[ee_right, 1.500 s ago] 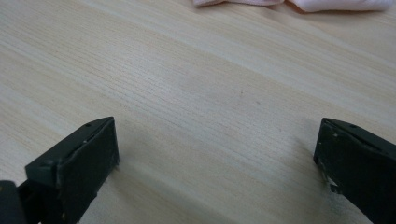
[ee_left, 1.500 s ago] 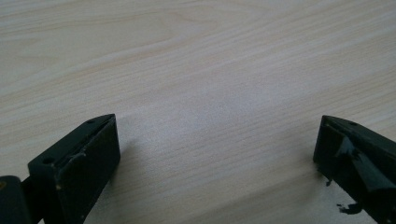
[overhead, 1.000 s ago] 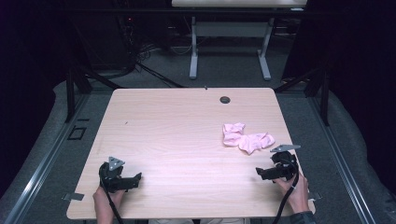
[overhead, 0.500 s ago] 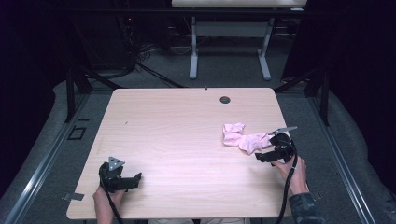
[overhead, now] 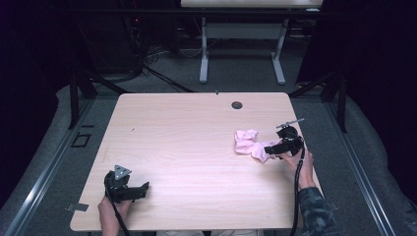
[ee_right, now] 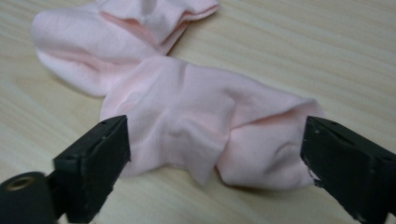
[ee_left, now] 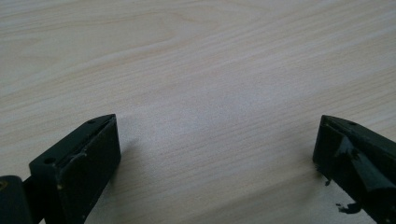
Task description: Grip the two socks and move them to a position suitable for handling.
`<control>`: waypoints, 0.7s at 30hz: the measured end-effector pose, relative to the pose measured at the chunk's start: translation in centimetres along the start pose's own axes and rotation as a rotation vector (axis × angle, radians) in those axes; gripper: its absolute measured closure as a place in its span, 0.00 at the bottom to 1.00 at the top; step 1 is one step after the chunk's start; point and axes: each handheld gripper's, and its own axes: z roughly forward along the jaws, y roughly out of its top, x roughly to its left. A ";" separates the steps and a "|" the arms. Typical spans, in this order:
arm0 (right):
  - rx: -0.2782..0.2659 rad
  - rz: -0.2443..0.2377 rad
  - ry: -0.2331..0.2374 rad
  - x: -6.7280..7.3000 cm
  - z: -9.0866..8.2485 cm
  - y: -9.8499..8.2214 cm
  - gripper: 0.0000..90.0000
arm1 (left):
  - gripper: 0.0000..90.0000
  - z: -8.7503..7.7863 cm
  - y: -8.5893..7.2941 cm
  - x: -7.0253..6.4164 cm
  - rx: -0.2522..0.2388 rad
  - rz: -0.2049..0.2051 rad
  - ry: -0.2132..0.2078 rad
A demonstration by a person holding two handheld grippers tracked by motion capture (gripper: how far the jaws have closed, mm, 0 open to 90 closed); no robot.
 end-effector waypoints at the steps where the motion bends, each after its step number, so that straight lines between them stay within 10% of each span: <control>1: 0.000 0.000 0.000 0.0 0.0 0.0 0.17 | 0.01 0.0 0.0 0.0 0.000 0.000 0.000; 21: 0.036 0.021 -0.056 -0.5 2.2 -0.2 0.78 | 0.02 0.0 0.0 0.0 -0.001 0.004 -0.001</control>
